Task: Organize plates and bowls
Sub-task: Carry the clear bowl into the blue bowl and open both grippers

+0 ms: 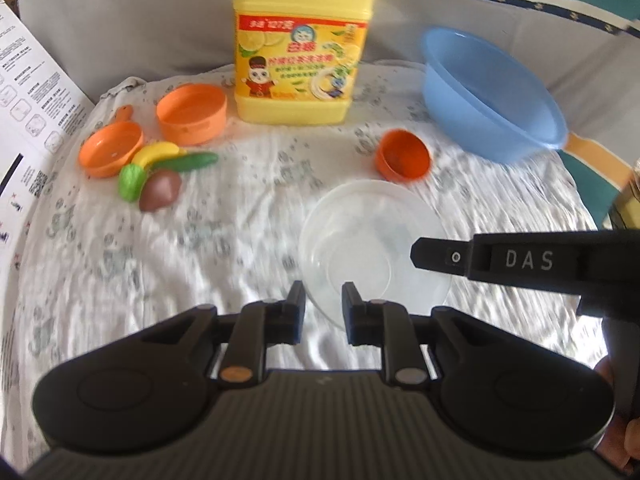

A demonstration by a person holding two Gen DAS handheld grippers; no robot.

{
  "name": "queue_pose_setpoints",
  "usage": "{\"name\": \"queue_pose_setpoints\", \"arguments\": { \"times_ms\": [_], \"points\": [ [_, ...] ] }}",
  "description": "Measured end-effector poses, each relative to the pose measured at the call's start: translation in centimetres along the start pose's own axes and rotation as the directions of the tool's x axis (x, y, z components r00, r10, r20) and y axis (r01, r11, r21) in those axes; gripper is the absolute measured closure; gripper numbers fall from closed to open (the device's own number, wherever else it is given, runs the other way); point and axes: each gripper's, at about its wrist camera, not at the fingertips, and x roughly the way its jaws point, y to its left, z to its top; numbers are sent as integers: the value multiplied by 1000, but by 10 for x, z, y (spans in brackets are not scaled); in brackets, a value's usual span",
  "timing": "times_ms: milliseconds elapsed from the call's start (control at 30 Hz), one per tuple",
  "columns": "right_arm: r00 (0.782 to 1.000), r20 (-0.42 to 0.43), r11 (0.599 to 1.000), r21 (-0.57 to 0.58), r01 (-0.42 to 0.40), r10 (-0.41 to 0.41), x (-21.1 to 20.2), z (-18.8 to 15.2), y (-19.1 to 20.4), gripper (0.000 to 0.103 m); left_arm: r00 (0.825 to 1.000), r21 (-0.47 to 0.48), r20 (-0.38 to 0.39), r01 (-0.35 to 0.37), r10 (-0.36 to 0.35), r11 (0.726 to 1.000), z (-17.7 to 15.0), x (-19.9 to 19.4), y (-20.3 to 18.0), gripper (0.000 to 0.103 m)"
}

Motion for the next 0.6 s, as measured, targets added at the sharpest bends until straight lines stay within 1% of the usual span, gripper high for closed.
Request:
{"name": "queue_pose_setpoints", "arguments": {
  "times_ms": [333,533,600],
  "points": [
    [1000,1,1000,14,-10,10,-53,-54,-13,96,999,31,-5,37,-37,999,-55,-47,-24,84],
    [1000,1,1000,16,-18,18,-78,-86,-18,96,999,39,-1,51,-52,998,-83,-68,-33,83],
    [1000,-6,1000,14,-16,16,-83,-96,-19,95,998,42,-5,55,-55,998,-93,-72,-36,81]
  ]
}}
